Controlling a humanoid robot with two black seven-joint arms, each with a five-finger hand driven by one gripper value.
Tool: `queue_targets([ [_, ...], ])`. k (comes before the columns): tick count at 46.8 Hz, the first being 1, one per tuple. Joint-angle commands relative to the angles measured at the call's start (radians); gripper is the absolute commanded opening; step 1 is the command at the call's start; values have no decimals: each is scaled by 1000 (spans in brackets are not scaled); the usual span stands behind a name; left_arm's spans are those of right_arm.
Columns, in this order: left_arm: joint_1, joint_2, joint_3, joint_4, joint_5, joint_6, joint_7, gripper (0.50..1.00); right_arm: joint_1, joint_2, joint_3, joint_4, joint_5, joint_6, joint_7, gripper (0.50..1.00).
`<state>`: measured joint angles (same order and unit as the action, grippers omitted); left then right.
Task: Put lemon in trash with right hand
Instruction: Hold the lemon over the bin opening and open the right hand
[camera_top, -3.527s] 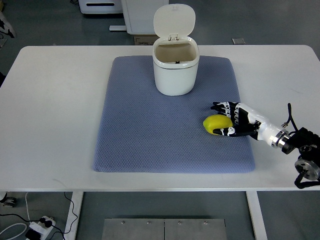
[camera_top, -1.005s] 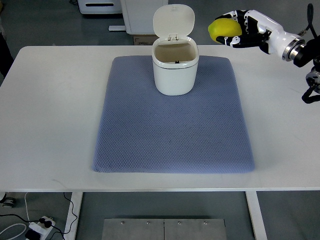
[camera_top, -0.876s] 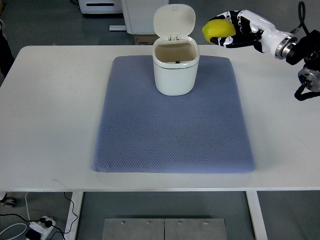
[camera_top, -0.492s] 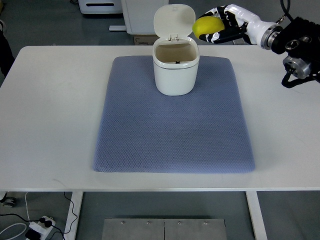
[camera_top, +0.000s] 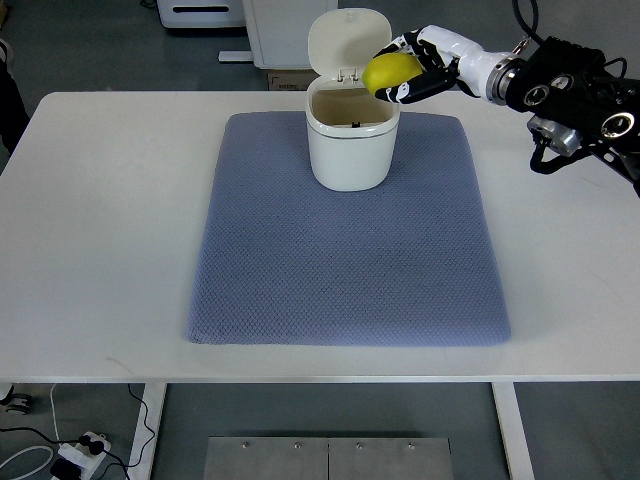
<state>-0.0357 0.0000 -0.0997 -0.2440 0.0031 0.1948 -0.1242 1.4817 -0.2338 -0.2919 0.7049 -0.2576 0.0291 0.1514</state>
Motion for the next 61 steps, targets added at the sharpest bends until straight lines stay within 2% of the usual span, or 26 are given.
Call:
queue_targets([
  [1,0,0,0,0,0,0,0,1000,0,14,-7,-10,0,2,-10,500],
  [30,0,0,0,0,0,0,0,1000,29,68,-78,-28,0,2,-38,502],
  [47,0,0,0,0,0,0,0,1000,29,65,-78,-36,-2,2,-38,663],
  [61,-1,0,0,0,0,0,0,1000,34,59,-75,-38,0,2,-36,751],
])
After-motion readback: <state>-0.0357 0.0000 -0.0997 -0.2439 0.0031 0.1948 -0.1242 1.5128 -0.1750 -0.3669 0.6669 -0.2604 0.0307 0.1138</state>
